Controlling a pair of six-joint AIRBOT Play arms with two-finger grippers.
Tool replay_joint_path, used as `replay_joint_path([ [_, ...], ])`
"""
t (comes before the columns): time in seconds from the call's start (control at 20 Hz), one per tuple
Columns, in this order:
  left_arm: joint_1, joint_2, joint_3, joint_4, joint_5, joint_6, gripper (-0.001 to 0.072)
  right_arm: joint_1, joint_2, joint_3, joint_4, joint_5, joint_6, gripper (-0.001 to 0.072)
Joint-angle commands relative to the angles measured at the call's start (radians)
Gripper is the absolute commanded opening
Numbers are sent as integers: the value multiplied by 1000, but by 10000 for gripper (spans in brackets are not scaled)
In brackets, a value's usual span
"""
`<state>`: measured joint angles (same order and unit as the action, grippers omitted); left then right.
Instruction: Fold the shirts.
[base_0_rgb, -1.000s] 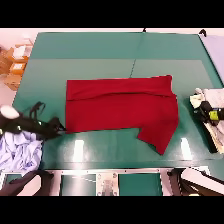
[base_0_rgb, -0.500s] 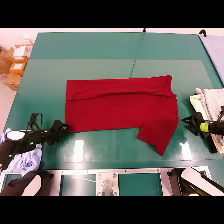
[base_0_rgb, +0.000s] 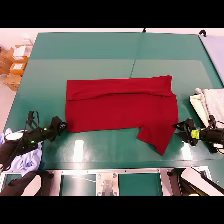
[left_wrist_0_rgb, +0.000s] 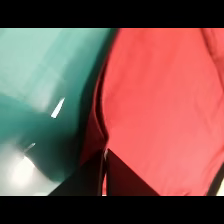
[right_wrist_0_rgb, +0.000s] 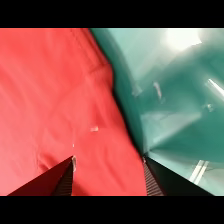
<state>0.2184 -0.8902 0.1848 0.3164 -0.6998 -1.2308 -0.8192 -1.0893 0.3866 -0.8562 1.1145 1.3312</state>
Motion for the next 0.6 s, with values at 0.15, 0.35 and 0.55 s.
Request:
replay_joint_path([
  [0.15, 0, 1, -1, -25, -21, 28, 247, 1, -4, -100, 11, -33, -8, 500],
  [0.35, 0, 1, -20, 13, -59, 34, 250, 1, -4, -100, 71, -21, -43, 498],
  [0.55, 1, 1, -81, 149, -73, -35, 316, 1, -4, -100, 71, -8, -58, 498],
])
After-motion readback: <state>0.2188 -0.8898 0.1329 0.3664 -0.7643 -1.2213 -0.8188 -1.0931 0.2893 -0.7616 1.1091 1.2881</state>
